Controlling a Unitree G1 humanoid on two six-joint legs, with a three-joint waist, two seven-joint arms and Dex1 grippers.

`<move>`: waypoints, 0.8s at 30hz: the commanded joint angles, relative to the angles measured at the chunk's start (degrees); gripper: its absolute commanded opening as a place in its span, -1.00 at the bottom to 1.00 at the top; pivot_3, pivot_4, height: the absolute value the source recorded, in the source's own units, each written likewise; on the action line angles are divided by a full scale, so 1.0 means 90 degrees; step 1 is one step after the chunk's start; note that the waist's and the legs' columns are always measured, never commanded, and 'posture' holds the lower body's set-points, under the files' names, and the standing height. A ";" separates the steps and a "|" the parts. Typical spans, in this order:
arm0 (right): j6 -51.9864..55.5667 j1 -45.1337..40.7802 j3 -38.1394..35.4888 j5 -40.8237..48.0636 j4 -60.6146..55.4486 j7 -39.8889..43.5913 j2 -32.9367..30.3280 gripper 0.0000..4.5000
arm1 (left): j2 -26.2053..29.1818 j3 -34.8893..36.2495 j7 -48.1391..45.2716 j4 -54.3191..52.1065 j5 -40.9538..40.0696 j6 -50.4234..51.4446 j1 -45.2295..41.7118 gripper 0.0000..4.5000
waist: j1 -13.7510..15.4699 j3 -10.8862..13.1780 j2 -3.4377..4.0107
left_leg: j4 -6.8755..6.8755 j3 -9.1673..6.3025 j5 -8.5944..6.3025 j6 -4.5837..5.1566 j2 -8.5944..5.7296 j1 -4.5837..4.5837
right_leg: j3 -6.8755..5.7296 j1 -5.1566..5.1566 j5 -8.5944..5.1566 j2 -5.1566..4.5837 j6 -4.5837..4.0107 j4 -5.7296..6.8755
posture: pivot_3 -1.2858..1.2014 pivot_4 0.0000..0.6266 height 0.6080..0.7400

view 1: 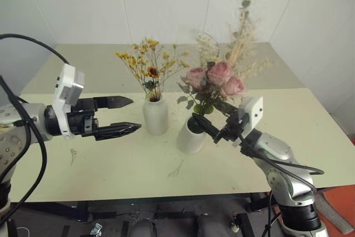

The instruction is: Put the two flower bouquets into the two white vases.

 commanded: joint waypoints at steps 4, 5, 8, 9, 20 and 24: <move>-0.0011 -0.0378 -0.0179 0.0055 0.0076 -0.0043 0.0003 0.99 | 0.0025 -0.0043 -0.0062 0.0010 0.0041 -0.0100 -0.0190 1.00 | 0.0008 0.0000 0.0000 | 0.0000 0.0000 0.0000 0.0000 0.0000 -0.0002 | 0.0000 0.0000 0.0000 0.0000 0.0000 0.0000 | 0.03 -0.52 1.00; 0.0000 -0.0386 -0.0184 0.0075 0.0082 -0.0038 0.0000 0.99 | 0.0024 -0.0041 -0.0064 0.0005 0.0042 -0.0102 -0.0183 1.00 | 0.0008 0.0000 0.0000 | 0.0000 -0.0001 0.0000 0.0000 0.0000 -0.0003 | 0.0000 0.0000 0.0000 0.0000 0.0000 -0.0001 | 0.03 -0.52 1.00; 0.0040 -0.0388 -0.0202 0.0118 0.0084 -0.0014 -0.0022 0.99 | 0.0034 -0.0001 -0.0062 -0.0017 0.0030 -0.0097 -0.0135 1.00 | 0.0011 0.0000 0.0000 | 0.0000 -0.0001 0.0000 0.0000 0.0000 -0.0005 | 0.0000 -0.0002 0.0000 0.0000 0.0000 -0.0001 | 0.03 -0.52 1.00; 0.0051 -0.0388 -0.0206 0.0127 0.0084 -0.0006 -0.0028 0.99 | 0.0038 0.0006 -0.0063 -0.0017 0.0031 -0.0097 -0.0126 1.00 | 0.0012 0.0000 0.0000 | 0.0000 -0.0001 0.0000 0.0000 0.0000 -0.0005 | 0.0000 -0.0002 0.0000 0.0000 0.0000 -0.0001 | 0.03 -0.52 1.00; 0.0686 -0.0121 -0.0975 0.0873 -0.0299 0.0730 -0.1137 0.99 | 0.0145 0.0135 -0.0119 0.0012 0.0027 -0.0063 -0.0048 1.00 | 0.0029 0.0001 -0.0002 | 0.0000 0.0000 0.0000 0.0000 -0.0001 -0.0006 | 0.0000 -0.0001 0.0000 -0.0001 0.0000 -0.0002 | 0.03 -0.52 1.00; 0.1063 -0.0067 -0.1289 0.1344 -0.0381 0.1222 -0.1823 0.99 | 0.0178 0.0154 -0.0146 0.0029 0.0025 -0.0064 -0.0037 1.00 | 0.0031 0.0001 -0.0002 | 0.0000 -0.0001 0.0000 0.0000 0.0000 -0.0001 | 0.0000 0.0003 0.0000 0.0000 0.0000 -0.0001 | 0.03 -0.52 1.00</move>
